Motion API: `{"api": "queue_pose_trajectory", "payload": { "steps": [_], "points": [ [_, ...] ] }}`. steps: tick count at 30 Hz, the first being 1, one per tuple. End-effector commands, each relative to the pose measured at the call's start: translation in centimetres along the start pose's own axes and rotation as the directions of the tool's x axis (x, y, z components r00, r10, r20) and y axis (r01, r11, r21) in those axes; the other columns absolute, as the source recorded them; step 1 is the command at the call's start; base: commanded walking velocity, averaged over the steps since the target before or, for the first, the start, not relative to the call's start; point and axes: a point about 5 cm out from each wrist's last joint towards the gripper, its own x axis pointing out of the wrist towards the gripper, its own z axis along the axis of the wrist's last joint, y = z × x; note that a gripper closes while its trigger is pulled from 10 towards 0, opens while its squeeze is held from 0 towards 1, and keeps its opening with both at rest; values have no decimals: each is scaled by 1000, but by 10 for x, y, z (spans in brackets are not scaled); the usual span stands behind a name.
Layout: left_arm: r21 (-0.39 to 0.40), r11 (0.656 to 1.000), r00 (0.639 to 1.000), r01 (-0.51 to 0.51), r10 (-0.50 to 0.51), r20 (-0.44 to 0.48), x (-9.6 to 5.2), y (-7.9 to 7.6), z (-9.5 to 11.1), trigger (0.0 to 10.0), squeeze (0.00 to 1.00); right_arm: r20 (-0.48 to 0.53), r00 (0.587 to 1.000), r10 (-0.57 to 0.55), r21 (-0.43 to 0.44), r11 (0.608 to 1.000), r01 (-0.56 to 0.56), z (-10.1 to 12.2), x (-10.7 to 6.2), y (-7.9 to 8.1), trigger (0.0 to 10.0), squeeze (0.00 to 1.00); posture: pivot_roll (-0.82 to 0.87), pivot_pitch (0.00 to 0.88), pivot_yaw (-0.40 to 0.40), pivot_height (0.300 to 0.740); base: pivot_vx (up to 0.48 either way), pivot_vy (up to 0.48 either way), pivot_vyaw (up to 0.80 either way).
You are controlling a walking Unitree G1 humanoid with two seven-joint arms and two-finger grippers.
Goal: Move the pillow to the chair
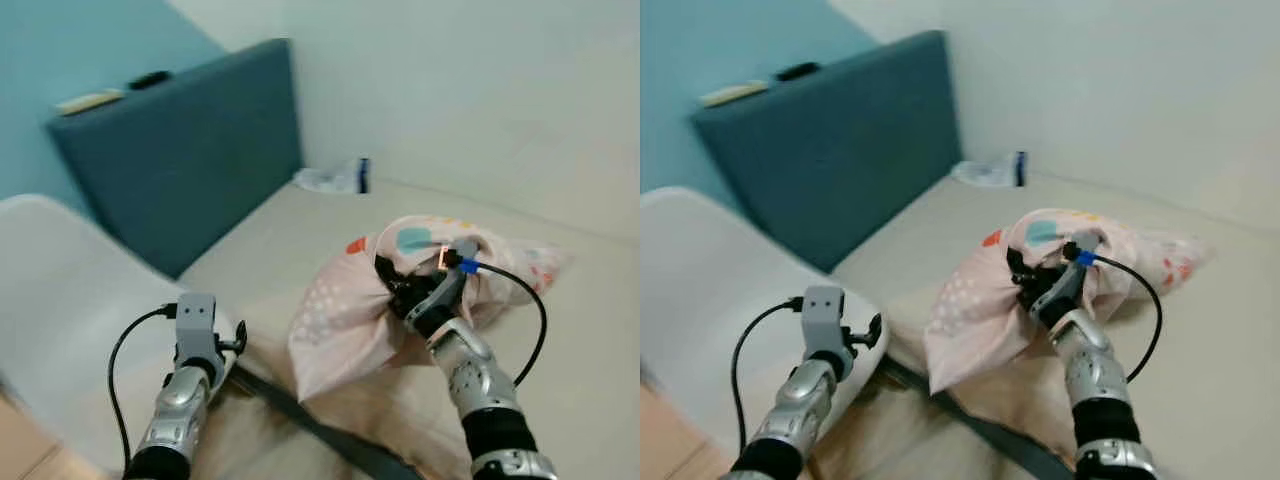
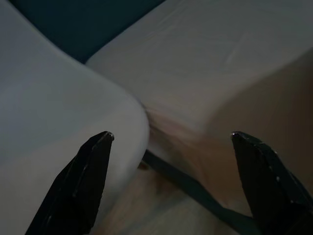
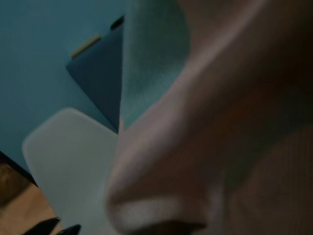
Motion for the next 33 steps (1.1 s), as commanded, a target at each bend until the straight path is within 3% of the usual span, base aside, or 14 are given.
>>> {"api": "queue_pose_trajectory", "payload": {
  "steps": [1,33],
  "points": [
    [10,1000,1000,-3,3,-15,-1,3,-3,10000,0,48,996,71,-11,997,-71,10,11,14,10000,0,-36,0,21,740,0,0,763],
    [42,997,998,63,-64,5,-2,-8,-1,10000,0,175,972,155,-21,988,-154,45,24,27,10000,0,-31,0,28,740,0,0,759]
  ]
}}
